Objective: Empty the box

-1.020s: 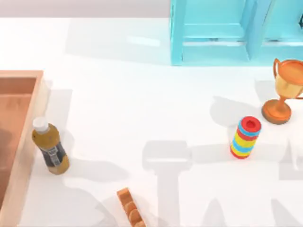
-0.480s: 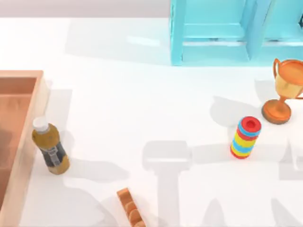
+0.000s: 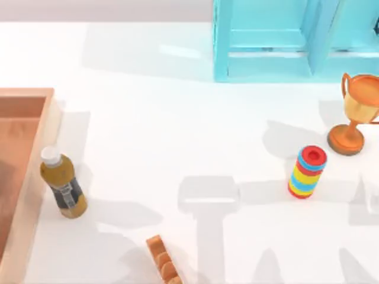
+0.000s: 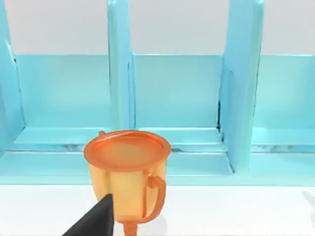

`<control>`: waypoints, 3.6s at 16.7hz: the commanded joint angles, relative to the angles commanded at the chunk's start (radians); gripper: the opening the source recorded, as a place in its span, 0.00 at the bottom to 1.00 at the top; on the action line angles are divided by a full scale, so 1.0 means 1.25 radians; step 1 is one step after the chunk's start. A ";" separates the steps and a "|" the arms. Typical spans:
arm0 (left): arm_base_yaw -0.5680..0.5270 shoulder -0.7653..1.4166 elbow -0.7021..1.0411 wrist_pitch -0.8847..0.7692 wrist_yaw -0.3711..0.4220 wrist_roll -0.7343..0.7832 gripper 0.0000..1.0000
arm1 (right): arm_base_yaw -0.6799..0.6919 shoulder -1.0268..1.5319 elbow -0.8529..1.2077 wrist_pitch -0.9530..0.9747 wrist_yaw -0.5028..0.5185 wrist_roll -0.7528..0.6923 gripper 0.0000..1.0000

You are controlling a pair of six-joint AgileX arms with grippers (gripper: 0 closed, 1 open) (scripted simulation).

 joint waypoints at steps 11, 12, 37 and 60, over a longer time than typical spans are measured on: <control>-0.003 -0.076 0.244 -0.327 0.000 -0.008 0.00 | 0.000 0.000 0.000 0.000 0.000 0.000 1.00; -0.003 -0.076 0.244 -0.327 0.000 -0.008 0.00 | 0.000 0.000 0.000 0.000 0.000 0.000 1.00; -0.489 0.647 1.003 -0.365 0.005 -0.484 0.00 | 0.000 0.000 0.000 0.000 0.000 0.000 1.00; -0.488 0.650 0.866 -0.225 0.005 -0.483 0.15 | 0.000 0.000 0.000 0.000 0.000 0.000 1.00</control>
